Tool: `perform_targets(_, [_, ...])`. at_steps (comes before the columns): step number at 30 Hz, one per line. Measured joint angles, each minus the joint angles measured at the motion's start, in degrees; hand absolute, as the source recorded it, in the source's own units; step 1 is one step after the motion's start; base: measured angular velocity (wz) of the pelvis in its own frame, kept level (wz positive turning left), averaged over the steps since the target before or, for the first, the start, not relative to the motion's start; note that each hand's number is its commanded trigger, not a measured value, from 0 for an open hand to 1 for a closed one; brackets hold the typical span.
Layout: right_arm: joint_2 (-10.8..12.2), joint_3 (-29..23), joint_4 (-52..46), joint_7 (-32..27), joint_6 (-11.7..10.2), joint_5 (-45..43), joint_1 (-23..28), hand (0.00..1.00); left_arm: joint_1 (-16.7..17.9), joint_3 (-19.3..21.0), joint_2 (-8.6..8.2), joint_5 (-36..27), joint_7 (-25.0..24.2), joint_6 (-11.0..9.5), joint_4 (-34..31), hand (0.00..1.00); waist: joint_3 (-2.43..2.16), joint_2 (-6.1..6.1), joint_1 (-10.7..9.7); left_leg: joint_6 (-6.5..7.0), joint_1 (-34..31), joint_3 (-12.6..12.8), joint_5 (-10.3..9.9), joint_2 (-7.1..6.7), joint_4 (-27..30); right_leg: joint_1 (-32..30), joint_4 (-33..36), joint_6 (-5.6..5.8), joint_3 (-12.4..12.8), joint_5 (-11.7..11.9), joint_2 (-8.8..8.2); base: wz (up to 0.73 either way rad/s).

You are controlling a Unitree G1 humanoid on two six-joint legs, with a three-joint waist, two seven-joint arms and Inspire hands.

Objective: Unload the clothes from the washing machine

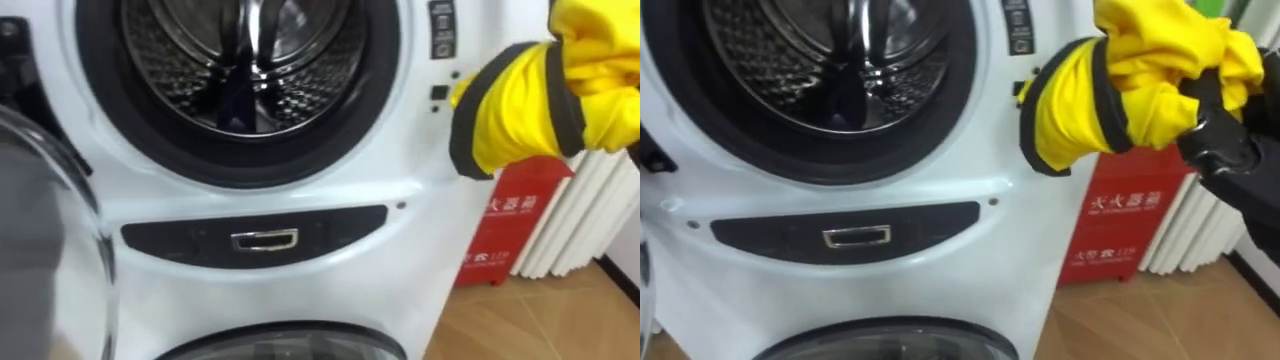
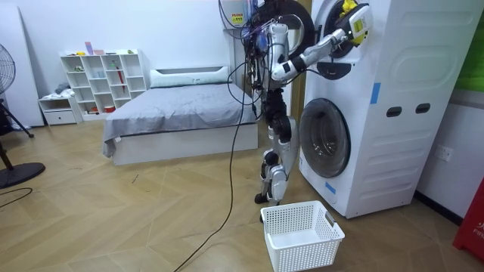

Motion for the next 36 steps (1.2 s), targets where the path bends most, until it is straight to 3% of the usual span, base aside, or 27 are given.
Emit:
perform_targets(8, [0.0, -1.0, 3.7, 4.1, -0.1, 4.8, 0.3, 1.00, -0.1, 1.0, 0.02, 0.0, 0.0, -0.1, 0.6, 0.00, 0.12, -0.21, -1.1, -0.73, 0.4, 1.9, -0.2, 0.85, 0.0, -0.1, 0.1, 0.00, 1.9, 0.1, 0.84, -0.13])
perform_targets(13, [0.1, -2.0, 8.5, 5.0, 0.0, 4.1, 3.7, 1.00, -0.3, 0.9, -0.03, 0.0, 0.6, 0.0, 0.6, 0.00, 0.11, -0.03, -1.3, -0.91, 0.1, 3.0, -0.1, 1.39, 0.3, -0.9, 0.1, -0.17, 2.9, 0.7, 1.26, -0.11])
perform_targets(18, [1.6, -2.0, 13.5, 5.0, 0.8, 3.5, 6.7, 1.00, -1.3, 1.0, -0.02, 0.0, 0.7, 0.3, 0.5, 0.00, -0.12, 0.70, -2.1, -1.32, 0.4, 5.3, -0.2, 2.11, 0.3, -1.7, 0.5, -0.72, 4.9, 1.2, 2.02, -0.24])
perform_targets(22, [2.6, -1.9, 17.4, 4.8, 1.2, 2.7, 7.4, 1.00, -2.2, 0.4, 0.03, -0.3, 1.0, 1.0, 0.5, 0.00, -0.07, 1.10, -2.4, -1.49, 0.6, 8.2, -0.1, 3.09, 0.0, -3.0, 1.3, -1.25, 8.2, 1.8, 3.17, -0.38])
perform_targets(31, [3.0, 3.1, 24.0, -1.6, 1.2, -0.9, 7.2, 1.00, -6.9, -6.1, 0.35, -5.4, 0.8, 2.0, 0.6, 0.00, 0.28, 1.76, -3.6, -2.57, -1.2, 16.0, 0.3, 5.18, 0.5, -8.9, 4.7, -1.76, 15.4, 3.2, 5.95, -0.48])
perform_targets(33, [3.0, 4.5, 27.4, -2.4, 1.1, -1.9, 5.4, 1.00, -7.8, -8.6, 0.32, -8.1, 0.5, 1.9, 0.9, 0.00, 0.84, 2.81, -5.7, -2.69, -2.0, 18.0, 0.4, 5.47, 0.4, -10.5, 5.0, -1.61, 17.0, 3.8, 6.39, -0.36])
perform_targets(36, [3.1, 4.8, 31.8, -4.1, 1.1, -3.3, 4.6, 1.00, -8.2, -11.5, 0.32, -9.1, 0.3, 2.0, 0.9, 0.00, 0.86, 4.82, -7.7, -2.71, -4.1, 19.8, 0.4, 6.02, 1.0, -13.2, 5.3, -1.35, 18.5, 4.0, 7.07, -0.41])
